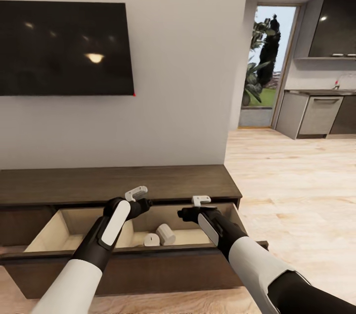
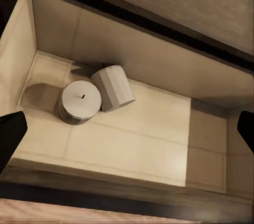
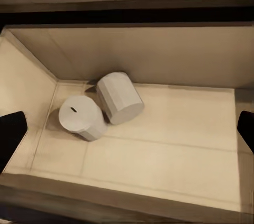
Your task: Place each of the two pumpkins and all three candles from the living room inside a cabinet in the living room (use any cabinet), then make sure every cabinet is closed, and position the cauldron so it is next to a table in the living room.
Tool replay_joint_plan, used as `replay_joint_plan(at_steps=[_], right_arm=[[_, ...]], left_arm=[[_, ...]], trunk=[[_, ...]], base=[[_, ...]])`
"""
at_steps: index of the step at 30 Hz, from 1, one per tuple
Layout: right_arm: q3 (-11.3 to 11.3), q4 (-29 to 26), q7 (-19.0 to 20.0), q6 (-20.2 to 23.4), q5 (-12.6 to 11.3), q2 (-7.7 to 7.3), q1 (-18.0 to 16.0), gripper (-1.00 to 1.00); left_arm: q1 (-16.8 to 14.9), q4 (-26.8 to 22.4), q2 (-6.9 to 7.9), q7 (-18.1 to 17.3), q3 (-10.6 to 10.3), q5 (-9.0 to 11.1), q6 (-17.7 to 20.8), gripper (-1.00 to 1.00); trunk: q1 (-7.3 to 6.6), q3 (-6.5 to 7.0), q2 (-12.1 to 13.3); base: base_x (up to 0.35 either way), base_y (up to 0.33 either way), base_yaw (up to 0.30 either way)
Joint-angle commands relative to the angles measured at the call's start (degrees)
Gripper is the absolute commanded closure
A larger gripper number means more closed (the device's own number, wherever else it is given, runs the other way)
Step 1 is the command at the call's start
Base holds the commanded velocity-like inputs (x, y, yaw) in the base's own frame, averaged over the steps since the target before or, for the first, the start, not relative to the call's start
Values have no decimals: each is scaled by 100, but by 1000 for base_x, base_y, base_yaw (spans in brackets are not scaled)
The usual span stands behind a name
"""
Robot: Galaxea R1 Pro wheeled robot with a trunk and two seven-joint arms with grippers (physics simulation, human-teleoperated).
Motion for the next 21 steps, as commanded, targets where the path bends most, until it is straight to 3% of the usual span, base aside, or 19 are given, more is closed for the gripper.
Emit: replay_joint_plan(at_steps=[1,11,21], right_arm=[[25,-21,-43,18,-53,0,-4,-100],[34,-59,47,17,-57,0,-4,-100],[32,-60,179,18,-61,-14,-4,-100]], left_arm=[[-6,-7,2,58,-6,60,5,-100],[-4,-7,2,58,2,60,5,-100],[-4,-7,2,58,2,60,5,-100]], trunk=[[-25,12,39],[-244,192,440],[-464,371,841]], base=[[-65,18,0],[-11,3,0],[-151,36,0]])
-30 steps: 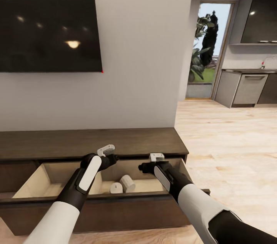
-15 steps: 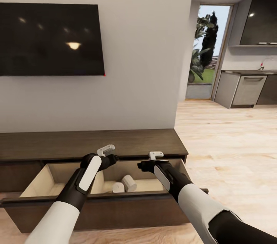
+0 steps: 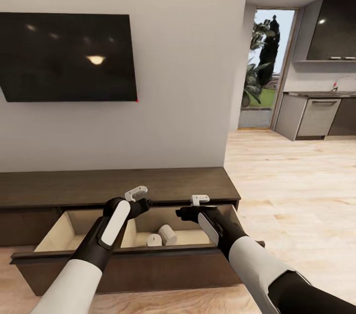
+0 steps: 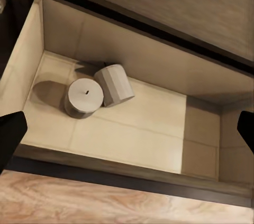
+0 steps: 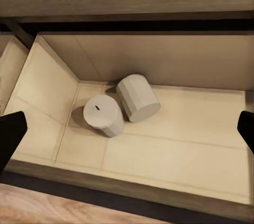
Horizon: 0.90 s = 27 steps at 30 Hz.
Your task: Place each of the two pumpkins and all three candles from the living room inside a cabinet in the living room (use any cabinet), then make sure every cabinet is closed, and position the cauldron so it is next to a table in the living room.
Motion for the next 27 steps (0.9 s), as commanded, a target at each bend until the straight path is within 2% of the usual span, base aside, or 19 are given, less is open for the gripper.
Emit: replay_joint_plan(at_steps=[1,6,7,12,14,17,21,27], right_arm=[[34,-8,-31,20,-46,-5,-4,-100],[37,-8,-29,20,-46,-13,-4,-100],[37,-8,-29,20,-46,-14,-4,-100],[31,-8,-29,20,-46,-21,-4,-100],[29,-8,-29,17,-46,-23,-4,-100],[28,-8,-29,12,-46,-24,-4,-100],[28,-8,-29,11,-46,-19,-4,-100],[28,-8,-29,16,-46,-15,-4,-100]], left_arm=[[-5,-6,3,58,-6,60,5,-100],[-2,-6,25,58,0,52,5,-100],[-3,-8,65,57,72,49,5,-100],[-3,-66,308,-13,803,66,26,-100],[-2,-169,349,-24,999,68,79,-100],[-2,-264,365,-28,1090,69,216,-100],[-2,-287,369,-29,1106,69,252,-100],[-2,-304,362,-30,1105,69,259,-100]], trunk=[[-24,12,39],[-133,102,239],[-155,120,279],[-265,210,480],[-309,245,560],[-375,301,680],[-463,380,841],[-463,392,841]], base=[[-6,1,0],[-2,0,0],[0,0,0],[0,0,0],[0,0,0],[0,0,95],[0,0,246],[0,0,280]])
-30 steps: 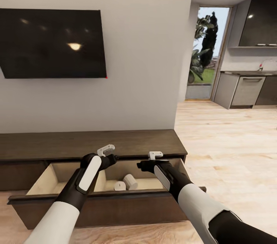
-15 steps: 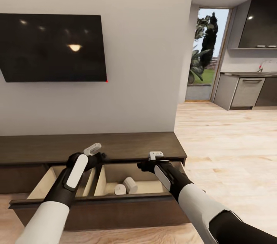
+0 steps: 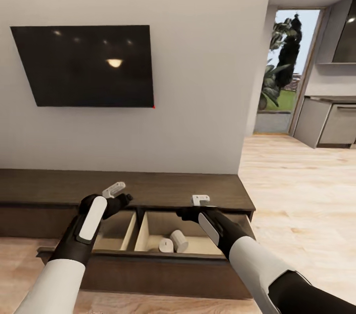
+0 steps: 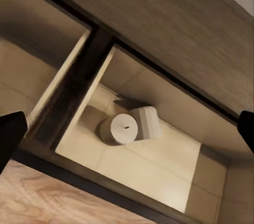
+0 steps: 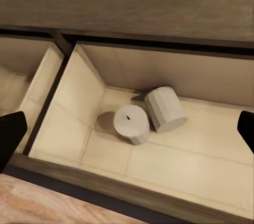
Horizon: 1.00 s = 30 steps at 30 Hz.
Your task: Place each of the two pumpkins and all three candles from the living room inside a cabinet in the living room (use any cabinet), then make sure every cabinet is closed, and position the cauldron so it is next to a table in the living room.
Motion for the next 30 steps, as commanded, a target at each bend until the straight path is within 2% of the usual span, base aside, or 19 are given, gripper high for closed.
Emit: replay_joint_plan(at_steps=[1,12,30], right_arm=[[36,-9,-33,22,-46,-5,-4,-100],[44,-9,-33,20,-46,-5,-4,-100],[44,-9,-33,15,-46,-5,-4,-100]], left_arm=[[-4,-6,-5,51,13,59,14,-100],[-4,-7,-9,51,16,59,14,-100],[-4,1,-15,51,16,59,14,-100]], trunk=[[-1,-4,-3],[-1,17,-3],[-1,61,-3]], base=[[0,0,283],[-170,0,284],[-10,0,284]])
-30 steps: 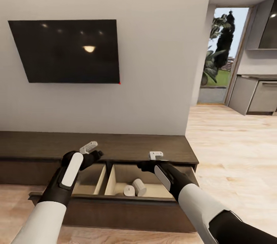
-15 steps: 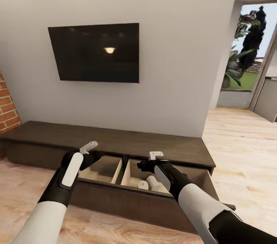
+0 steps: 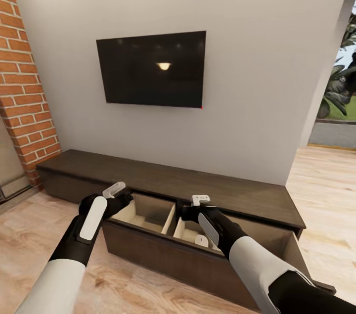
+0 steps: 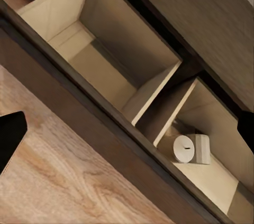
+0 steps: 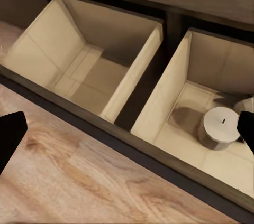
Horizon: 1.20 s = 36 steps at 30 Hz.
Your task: Place each of the two pumpkins and all three candles from the living room inside a cabinet in the living room (use any cabinet), then make sure every cabinet is closed, and position the cauldron so it is next to a table in the living room.
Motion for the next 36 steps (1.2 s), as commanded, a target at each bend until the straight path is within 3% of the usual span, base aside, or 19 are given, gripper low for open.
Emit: replay_joint_plan(at_steps=[1,16,36], right_arm=[[36,-9,-33,20,-46,-3,-4,-100],[36,-9,-33,20,-46,3,-4,-100],[42,-9,-33,20,-39,4,-4,-100]], left_arm=[[-4,-6,-5,51,12,59,14,-100],[-4,-14,-5,51,12,59,8,-100],[4,-13,4,51,20,59,6,-100]], trunk=[[-1,-3,-3],[-1,44,-3],[-1,112,-3]], base=[[0,0,284],[0,11,284],[47,266,282]])
